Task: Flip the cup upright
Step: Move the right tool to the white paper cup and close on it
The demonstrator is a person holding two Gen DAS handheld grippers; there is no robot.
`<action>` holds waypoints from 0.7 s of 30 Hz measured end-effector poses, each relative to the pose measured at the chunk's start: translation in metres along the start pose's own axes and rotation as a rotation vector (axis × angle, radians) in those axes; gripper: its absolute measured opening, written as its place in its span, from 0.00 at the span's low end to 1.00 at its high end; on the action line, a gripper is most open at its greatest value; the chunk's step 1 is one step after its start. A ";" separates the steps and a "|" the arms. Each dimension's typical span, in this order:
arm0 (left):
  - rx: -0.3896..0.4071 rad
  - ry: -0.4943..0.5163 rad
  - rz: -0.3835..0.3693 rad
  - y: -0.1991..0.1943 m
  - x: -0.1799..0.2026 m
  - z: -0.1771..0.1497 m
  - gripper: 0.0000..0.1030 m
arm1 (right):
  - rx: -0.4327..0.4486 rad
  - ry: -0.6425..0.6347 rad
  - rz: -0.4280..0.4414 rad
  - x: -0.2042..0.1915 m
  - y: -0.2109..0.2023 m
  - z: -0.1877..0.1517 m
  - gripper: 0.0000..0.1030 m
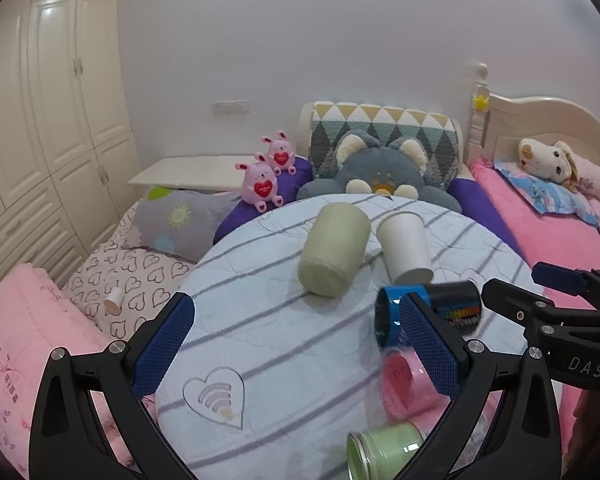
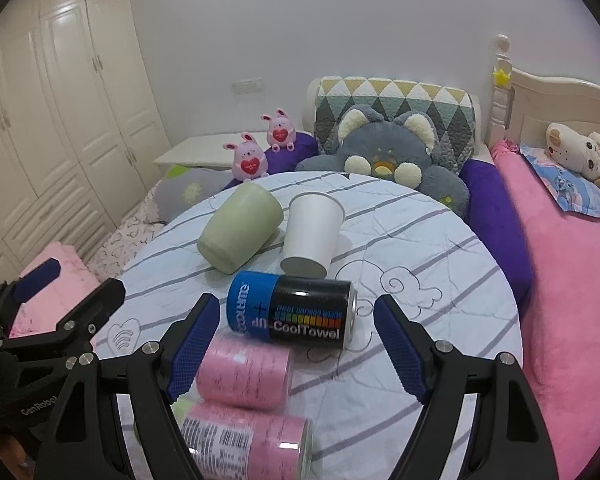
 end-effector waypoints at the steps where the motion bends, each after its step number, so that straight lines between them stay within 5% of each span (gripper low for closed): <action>1: -0.006 -0.002 0.002 0.004 -0.001 0.002 1.00 | -0.005 -0.001 -0.005 0.000 0.002 0.002 0.78; 10: -0.067 -0.006 -0.023 0.053 -0.007 0.022 1.00 | -0.095 0.021 -0.099 0.005 0.046 0.032 0.78; 21: -0.157 -0.015 -0.073 0.104 -0.005 0.025 1.00 | -0.322 0.082 -0.152 0.007 0.129 0.044 0.78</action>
Point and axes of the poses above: each gripper's, at about its wrist camera, not at the fingertips, and y roughly the way its jaws point, x to its right, z to its top, the point moved 4 cm from there along y, roughly the way its jaws point
